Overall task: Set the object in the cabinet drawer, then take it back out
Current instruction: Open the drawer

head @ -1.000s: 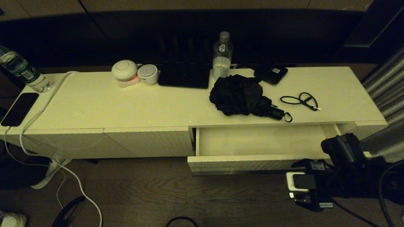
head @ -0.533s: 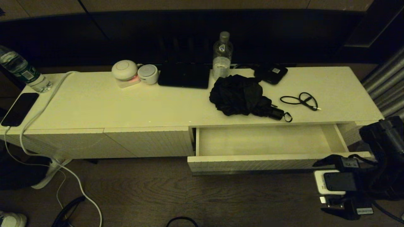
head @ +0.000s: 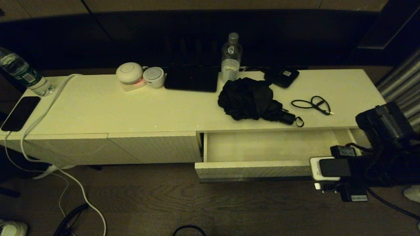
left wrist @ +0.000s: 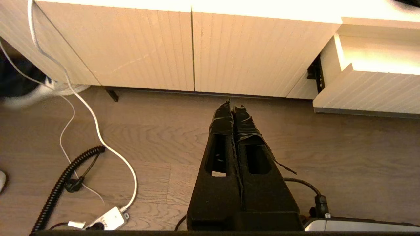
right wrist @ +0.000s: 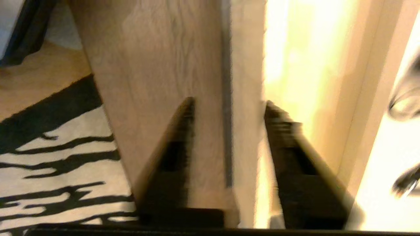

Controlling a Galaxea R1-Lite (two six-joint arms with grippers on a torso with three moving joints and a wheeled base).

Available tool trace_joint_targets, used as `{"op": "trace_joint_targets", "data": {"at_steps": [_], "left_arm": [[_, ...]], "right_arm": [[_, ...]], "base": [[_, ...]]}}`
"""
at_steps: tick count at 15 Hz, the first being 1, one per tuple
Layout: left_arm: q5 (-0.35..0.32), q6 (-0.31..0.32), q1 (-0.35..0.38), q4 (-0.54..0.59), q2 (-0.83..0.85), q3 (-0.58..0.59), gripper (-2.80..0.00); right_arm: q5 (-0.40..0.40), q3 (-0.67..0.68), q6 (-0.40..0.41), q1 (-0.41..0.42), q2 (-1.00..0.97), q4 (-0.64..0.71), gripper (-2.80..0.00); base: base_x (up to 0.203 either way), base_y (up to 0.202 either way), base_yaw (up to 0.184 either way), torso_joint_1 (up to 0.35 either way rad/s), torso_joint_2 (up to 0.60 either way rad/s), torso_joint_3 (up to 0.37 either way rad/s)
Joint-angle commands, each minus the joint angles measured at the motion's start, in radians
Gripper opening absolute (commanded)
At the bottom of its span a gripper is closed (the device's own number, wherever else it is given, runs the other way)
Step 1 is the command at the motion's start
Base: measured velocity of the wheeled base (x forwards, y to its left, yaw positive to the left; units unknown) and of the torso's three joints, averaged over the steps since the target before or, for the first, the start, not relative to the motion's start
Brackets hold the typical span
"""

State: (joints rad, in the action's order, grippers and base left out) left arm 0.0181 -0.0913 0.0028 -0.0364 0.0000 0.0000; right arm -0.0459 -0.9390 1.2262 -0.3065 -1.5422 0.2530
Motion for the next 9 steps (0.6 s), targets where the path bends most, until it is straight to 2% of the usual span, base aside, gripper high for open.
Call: {"op": "trace_joint_targets", "data": {"at_steps": [1,5,9], "left_arm": [[0.000,-0.001,0.000,0.000,-0.002,0.000,-2.80],[0.000,-0.001,0.000,0.000,-0.002,0.000,-2.80],[0.000,-0.001,0.000,0.000,-0.002,0.000,-2.80]], "right_arm": [[0.002,-0.080,0.007,-0.012,-0.124,0.003,-2.80],[0.064,-0.254,0.010,-0.009,-0.261,-0.010,-2.80],[0.069,-0.318,0.012,0.015,-0.314,-0.011,-2.80]], "base": [[0.000,0.000,0.000,0.000,0.00,0.000],[0.000,0.000,0.000,0.000,0.00,0.000],[0.000,0.000,0.000,0.000,0.00,0.000]]}}
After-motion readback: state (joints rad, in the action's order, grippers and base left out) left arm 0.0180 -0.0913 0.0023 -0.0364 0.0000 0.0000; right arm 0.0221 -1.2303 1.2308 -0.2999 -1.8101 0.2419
